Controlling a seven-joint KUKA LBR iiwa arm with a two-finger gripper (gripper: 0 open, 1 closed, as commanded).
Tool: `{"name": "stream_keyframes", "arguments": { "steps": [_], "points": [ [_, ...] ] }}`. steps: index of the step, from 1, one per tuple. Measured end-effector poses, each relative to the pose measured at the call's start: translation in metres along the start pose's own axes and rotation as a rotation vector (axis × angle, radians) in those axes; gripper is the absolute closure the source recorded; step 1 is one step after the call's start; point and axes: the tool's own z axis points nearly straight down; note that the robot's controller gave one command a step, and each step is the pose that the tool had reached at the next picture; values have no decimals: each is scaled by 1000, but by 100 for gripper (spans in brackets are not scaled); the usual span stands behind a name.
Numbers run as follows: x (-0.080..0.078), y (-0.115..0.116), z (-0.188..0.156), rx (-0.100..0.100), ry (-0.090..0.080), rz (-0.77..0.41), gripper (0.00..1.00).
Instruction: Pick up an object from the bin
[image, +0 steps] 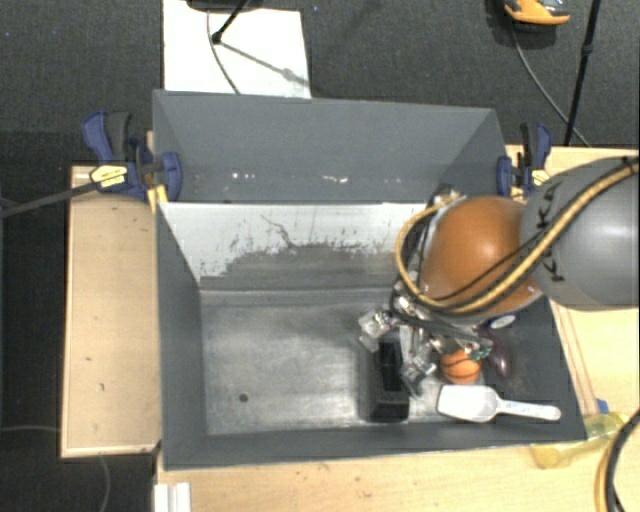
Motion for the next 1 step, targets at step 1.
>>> {"name": "stream_keyframes", "arguments": {
  "steps": [1],
  "points": [
    [0,0,0,0,0,1,100]
  ]
}}
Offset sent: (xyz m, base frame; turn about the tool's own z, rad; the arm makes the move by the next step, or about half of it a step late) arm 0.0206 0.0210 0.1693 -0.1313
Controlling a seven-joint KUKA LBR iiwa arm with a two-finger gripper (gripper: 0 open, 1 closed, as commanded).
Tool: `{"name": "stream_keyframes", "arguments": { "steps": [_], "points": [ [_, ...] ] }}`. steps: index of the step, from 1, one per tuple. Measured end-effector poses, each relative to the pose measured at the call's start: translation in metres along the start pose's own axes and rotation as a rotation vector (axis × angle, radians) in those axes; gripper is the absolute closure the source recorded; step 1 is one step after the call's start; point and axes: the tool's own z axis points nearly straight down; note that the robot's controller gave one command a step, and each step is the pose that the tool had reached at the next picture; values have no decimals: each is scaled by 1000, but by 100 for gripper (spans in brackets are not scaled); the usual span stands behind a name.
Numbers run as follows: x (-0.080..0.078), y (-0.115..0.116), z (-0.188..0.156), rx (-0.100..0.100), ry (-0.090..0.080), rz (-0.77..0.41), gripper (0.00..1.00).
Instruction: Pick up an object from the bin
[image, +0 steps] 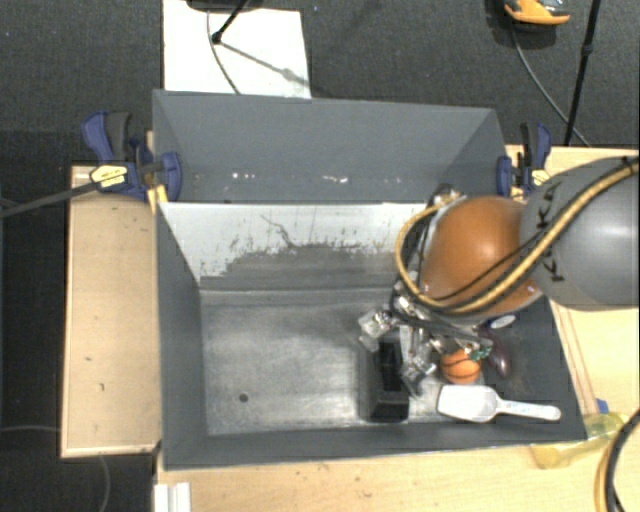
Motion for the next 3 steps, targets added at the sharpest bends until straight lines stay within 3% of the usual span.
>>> {"name": "stream_keyframes", "arguments": {
  "steps": [1,2,3],
  "points": [
    [2,1,-4,0,0,3,100],
    [-4,-1,-41,-14,34,-34,100],
    [-69,23,-142,-9,33,174,100]
  ]
}}
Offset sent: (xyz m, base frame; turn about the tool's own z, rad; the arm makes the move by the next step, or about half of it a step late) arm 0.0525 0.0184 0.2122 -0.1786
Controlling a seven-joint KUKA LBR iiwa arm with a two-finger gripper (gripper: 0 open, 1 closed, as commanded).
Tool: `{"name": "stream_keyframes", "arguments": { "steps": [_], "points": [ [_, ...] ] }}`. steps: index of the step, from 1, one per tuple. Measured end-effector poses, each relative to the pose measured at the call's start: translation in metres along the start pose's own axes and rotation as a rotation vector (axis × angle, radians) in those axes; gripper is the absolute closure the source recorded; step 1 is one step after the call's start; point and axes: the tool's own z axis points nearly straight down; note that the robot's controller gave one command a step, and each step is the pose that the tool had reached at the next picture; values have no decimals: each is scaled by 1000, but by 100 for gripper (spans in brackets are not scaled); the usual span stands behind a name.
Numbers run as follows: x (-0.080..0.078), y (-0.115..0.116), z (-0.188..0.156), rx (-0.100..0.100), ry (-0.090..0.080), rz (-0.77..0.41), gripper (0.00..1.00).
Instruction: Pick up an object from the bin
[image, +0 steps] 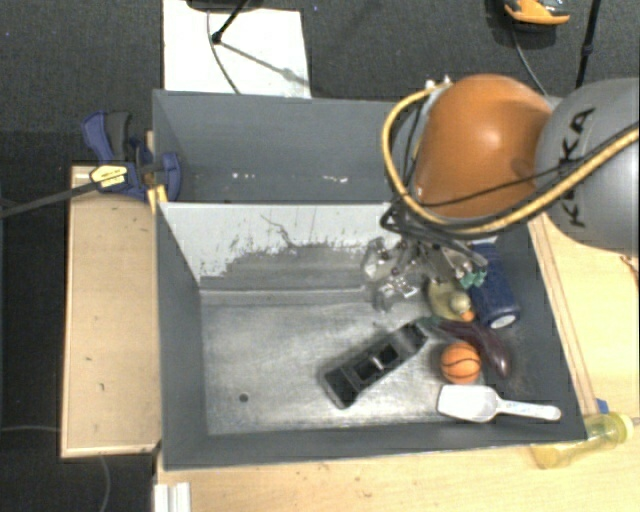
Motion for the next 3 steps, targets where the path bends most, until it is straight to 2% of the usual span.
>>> {"name": "stream_keyframes", "arguments": {
  "steps": [1,2,3],
  "points": [
    [0,0,0,0,0,1,100],
    [2,0,67,0,-1,-76,0],
    [2,0,67,0,-1,-75,0]
  ]
}}
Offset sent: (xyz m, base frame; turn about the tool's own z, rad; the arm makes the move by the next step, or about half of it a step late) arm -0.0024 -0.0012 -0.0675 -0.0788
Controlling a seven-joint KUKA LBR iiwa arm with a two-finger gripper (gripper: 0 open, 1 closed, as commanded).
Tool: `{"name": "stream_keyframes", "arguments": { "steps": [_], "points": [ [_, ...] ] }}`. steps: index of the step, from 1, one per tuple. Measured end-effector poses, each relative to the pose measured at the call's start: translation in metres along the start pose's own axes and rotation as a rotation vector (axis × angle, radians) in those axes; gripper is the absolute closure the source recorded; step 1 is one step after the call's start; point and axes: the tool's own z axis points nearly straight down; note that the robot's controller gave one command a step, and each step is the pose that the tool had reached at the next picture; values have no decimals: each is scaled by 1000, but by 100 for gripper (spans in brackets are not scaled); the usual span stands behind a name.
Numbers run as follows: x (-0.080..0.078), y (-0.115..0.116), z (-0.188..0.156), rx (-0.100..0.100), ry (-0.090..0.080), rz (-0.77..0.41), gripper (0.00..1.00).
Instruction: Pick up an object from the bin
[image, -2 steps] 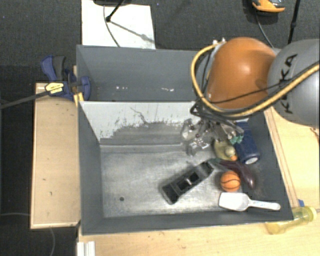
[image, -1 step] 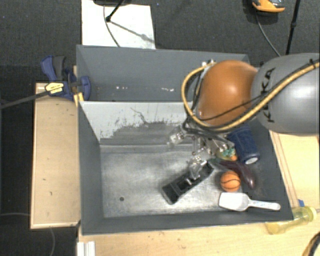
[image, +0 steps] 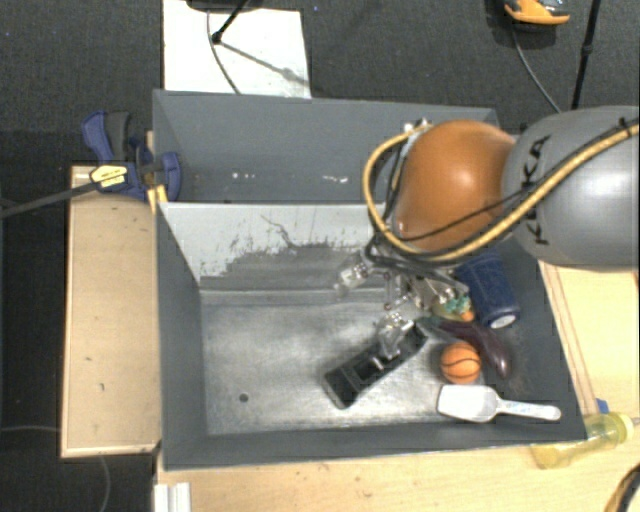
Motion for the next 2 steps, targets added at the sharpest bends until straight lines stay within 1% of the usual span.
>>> {"name": "stream_keyframes", "arguments": {
  "steps": [1,2],
  "points": [
    [44,-33,92,5,12,-102,100],
    [44,-33,92,5,12,-101,100]
  ]
}}
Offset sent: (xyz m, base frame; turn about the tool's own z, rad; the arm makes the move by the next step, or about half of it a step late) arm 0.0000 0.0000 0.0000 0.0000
